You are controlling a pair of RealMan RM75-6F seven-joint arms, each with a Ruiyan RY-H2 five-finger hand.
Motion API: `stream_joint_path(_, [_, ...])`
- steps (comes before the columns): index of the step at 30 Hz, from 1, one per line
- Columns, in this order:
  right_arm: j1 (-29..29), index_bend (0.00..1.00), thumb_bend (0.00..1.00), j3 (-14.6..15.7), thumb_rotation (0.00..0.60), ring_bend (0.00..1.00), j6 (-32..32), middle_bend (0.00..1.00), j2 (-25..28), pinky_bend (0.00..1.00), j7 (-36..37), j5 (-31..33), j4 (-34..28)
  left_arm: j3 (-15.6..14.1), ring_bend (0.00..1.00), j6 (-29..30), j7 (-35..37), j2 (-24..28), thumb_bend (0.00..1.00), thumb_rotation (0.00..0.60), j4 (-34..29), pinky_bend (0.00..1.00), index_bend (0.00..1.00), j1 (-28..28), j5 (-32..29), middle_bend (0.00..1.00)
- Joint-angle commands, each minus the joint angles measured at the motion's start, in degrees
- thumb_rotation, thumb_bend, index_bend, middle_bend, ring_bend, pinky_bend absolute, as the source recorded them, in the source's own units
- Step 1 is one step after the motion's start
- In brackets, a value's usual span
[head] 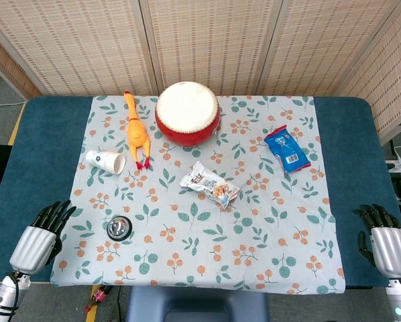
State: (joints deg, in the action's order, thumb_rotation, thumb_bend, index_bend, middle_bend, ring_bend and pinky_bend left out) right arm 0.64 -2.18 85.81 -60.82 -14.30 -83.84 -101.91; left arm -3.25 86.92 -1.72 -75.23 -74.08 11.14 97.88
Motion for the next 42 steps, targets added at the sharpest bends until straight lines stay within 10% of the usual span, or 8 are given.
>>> stream_joint_path(1, [0.01, 0.24, 0.6, -0.14, 0.6, 0.11, -0.21, 0.17, -0.16, 0.25, -0.65, 0.7, -0.1, 0.05, 0.0, -0.16, -0.01, -0.04, 1.0, 0.6, 0.06, 0.17, 0.0, 0.05, -0.12, 0.0])
stream_joint_path(20, [0.91, 0.25, 0.59, 0.29, 0.6, 0.11, -3.07, 0.17, 0.34, 0.25, -1.77, 2.33, -0.79, -1.33, 0.0, -6.16, 4.08, -9.19, 1.0, 0.6, 0.76, 0.12, 0.0, 5.69, 4.91, 0.0])
stream_joint_path(42, [1.18, 0.25, 0.59, 0.97, 0.6, 0.11, -4.27, 0.17, 1.61, 0.25, -0.86, 2.58, -1.64, -2.88, 0.0, -15.56, 10.22, -26.33, 1.0, 0.6, 19.27, 0.11, 0.0, 7.77, -0.41, 0.0])
